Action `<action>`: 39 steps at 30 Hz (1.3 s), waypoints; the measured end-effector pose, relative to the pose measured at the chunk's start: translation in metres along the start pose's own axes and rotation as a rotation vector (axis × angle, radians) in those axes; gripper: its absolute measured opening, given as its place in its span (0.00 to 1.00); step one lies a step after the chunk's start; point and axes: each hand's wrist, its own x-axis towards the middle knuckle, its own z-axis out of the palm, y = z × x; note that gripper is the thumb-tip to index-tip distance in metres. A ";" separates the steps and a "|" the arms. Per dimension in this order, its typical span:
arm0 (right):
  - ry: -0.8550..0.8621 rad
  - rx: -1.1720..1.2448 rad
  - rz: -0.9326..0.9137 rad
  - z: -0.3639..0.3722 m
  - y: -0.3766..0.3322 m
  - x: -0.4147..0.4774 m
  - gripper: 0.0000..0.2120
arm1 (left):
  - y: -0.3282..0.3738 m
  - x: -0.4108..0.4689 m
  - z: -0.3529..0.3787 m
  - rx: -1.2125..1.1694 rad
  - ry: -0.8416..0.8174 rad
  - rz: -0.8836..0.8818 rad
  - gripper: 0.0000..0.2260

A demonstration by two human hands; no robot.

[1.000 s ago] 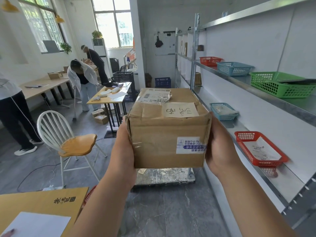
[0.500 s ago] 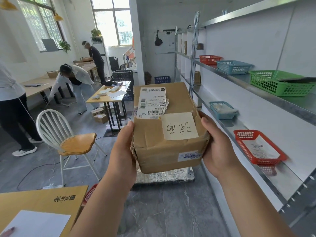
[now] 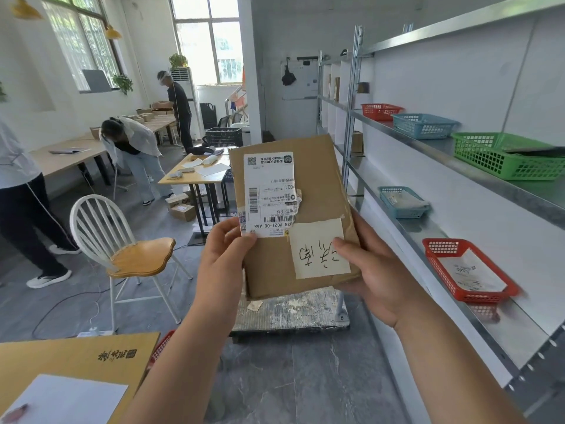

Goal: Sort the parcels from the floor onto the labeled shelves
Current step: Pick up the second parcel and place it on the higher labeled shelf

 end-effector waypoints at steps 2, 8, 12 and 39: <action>0.026 0.007 -0.084 -0.002 -0.001 0.000 0.33 | 0.002 0.000 -0.001 0.026 -0.025 0.036 0.19; 0.314 -0.060 -0.285 -0.017 -0.021 0.016 0.22 | 0.015 0.013 -0.008 0.018 -0.079 0.015 0.35; 0.384 0.019 -0.364 -0.015 -0.037 0.037 0.27 | 0.028 0.024 -0.004 -0.218 -0.108 -0.116 0.42; 0.337 -0.002 -0.279 -0.011 -0.023 0.047 0.53 | -0.018 0.036 -0.027 -0.120 -0.033 0.133 0.23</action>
